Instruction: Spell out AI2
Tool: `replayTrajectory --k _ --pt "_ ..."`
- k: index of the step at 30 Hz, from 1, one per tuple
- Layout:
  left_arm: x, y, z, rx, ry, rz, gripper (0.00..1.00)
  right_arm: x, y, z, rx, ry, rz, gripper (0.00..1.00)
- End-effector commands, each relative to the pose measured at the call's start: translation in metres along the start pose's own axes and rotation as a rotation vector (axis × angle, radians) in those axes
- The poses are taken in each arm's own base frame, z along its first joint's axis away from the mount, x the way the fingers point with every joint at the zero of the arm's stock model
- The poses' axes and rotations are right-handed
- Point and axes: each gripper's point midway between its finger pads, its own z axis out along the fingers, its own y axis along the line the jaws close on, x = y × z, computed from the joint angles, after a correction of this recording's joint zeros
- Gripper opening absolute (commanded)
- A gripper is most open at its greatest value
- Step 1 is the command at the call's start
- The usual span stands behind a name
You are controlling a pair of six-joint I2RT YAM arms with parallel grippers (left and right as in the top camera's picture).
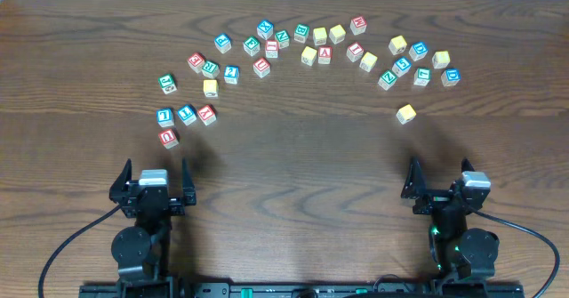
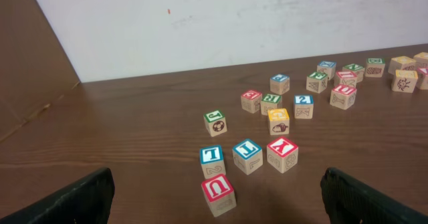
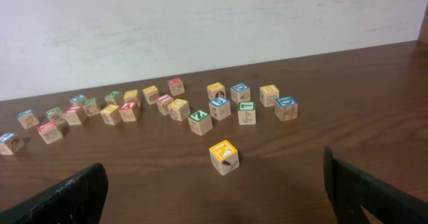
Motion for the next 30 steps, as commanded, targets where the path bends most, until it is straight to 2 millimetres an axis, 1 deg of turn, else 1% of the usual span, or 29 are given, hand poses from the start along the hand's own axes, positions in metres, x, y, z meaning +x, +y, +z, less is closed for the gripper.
replayTrajectory --k 1,20,24,30 --pt "0.016 -0.001 0.002 -0.002 0.042 -0.004 0.98 0.0 -0.001 0.0 0.002 -0.002 -0.007 0.99" --pt "0.016 -0.001 0.002 -0.002 0.042 -0.003 0.97 0.0 -0.001 0.0 0.002 -0.002 -0.007 0.99" --pt "0.012 0.0 0.002 -0.004 0.024 -0.003 0.98 0.0 -0.001 0.0 0.002 -0.002 -0.007 0.99" --pt "0.005 -0.018 0.001 0.099 -0.002 -0.008 0.98 0.0 -0.001 0.0 0.002 -0.002 -0.007 0.99"
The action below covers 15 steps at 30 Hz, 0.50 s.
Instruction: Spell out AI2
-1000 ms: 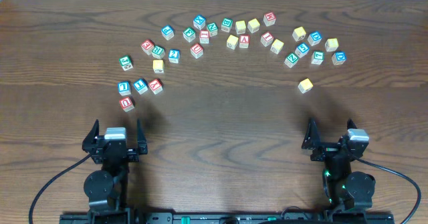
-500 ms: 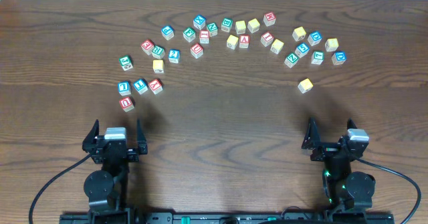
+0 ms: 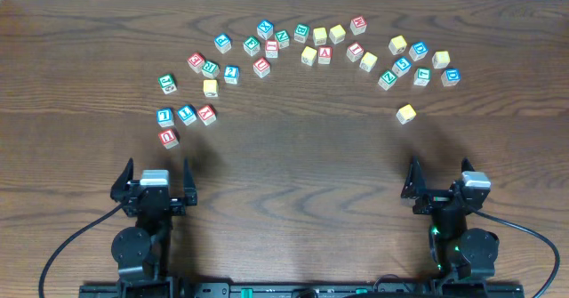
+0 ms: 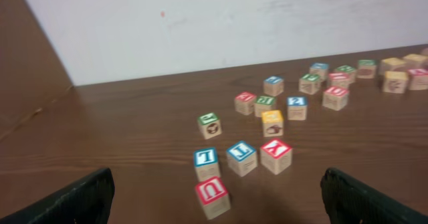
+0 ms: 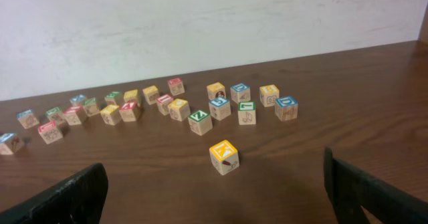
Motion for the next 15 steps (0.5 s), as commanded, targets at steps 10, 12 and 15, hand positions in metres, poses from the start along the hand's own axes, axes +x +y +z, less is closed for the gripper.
replayTrajectory --k 10,12,15 --pt "-0.034 -0.016 0.003 0.132 0.056 -0.05 0.98 0.0 -0.001 0.0 0.002 -0.002 -0.007 0.99" --pt "-0.045 -0.02 0.009 0.174 0.09 -0.059 0.98 0.0 -0.001 0.0 0.002 -0.002 -0.007 0.99" --pt "-0.061 -0.027 0.021 0.242 0.156 -0.077 0.98 0.0 -0.001 0.0 0.002 -0.002 -0.007 0.99"
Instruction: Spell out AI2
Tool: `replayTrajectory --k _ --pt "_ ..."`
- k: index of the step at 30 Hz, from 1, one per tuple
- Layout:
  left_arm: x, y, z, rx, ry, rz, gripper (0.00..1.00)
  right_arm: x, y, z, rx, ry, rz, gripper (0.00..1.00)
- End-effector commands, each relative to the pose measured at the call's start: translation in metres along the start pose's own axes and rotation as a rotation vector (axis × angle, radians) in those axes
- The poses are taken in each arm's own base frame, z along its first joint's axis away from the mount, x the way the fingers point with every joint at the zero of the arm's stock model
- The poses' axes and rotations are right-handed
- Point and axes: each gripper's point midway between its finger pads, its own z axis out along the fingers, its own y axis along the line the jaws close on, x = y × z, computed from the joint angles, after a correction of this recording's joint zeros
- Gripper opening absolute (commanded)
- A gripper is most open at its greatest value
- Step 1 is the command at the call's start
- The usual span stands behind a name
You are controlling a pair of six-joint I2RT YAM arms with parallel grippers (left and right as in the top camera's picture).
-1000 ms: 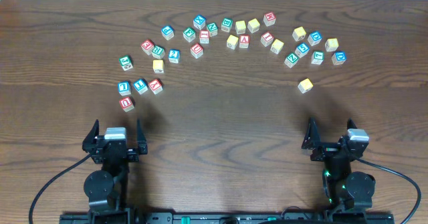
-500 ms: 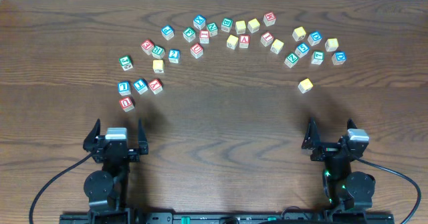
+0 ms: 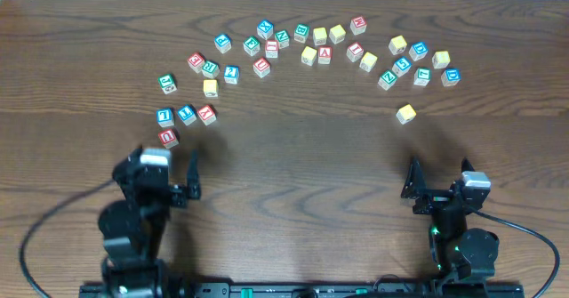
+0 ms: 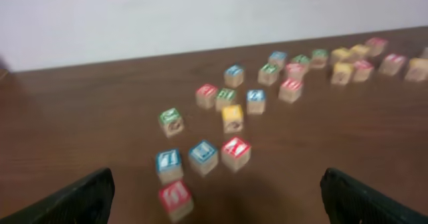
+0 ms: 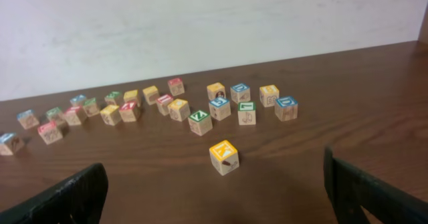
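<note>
Many lettered wooden blocks lie scattered across the far half of the table. A red-topped A block point(image 3: 324, 54) sits in the middle of the spread. A blue-topped 2 block point(image 3: 231, 74) point(image 4: 255, 98) lies in the left cluster, and a blue-topped block that looks like an I point(image 3: 186, 114) point(image 4: 202, 154) sits nearer the left arm. My left gripper point(image 3: 158, 170) point(image 4: 214, 196) is open and empty, just short of a red U block point(image 3: 168, 138) point(image 4: 174, 196). My right gripper point(image 3: 440, 184) point(image 5: 214, 192) is open and empty near the front edge.
A lone yellow block point(image 3: 405, 113) point(image 5: 224, 156) lies ahead of the right gripper, apart from the right cluster point(image 3: 418, 62). A yellow block point(image 3: 210, 87) point(image 4: 233, 116) and a green one point(image 3: 166, 83) point(image 4: 172, 120) sit in the left group. A white wall stands behind the table.
My left arm has moved forward towards the left cluster of blocks, and its wrist view is now motion-blurred and turned rightwards. The right arm and all the blocks are where they were.
Both grippers first rested open near the table's front edge with the blocks untouched. By the second moment the left wrist view had shifted slightly. Now the left gripper is farther forward, close to the red U block, and no block has moved.
</note>
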Motion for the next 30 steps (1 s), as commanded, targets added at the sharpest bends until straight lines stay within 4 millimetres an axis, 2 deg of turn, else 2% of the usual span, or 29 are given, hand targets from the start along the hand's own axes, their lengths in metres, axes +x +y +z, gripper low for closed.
replayTrajectory --k 1,8,14,18,30 --pt "-0.028 -0.011 0.009 0.102 0.034 -0.023 0.98 0.0 -0.001 0.0 0.002 -0.002 -0.007 0.99" --pt "-0.05 -0.012 0.038 0.167 0.242 -0.081 0.98 0.0 -0.001 0.0 0.002 -0.002 -0.007 0.99" --pt "-0.044 -0.015 0.057 0.193 0.356 -0.105 0.98 0.0 -0.001 0.0 0.002 -0.002 -0.007 0.99" --pt "-0.036 -0.015 0.061 0.196 0.385 -0.112 0.98 0.0 -0.001 0.0 0.002 -0.002 -0.007 0.99" --pt "-0.037 -0.015 0.061 0.195 0.384 -0.111 0.98 0.0 -0.001 0.0 0.002 -0.002 -0.007 0.99"
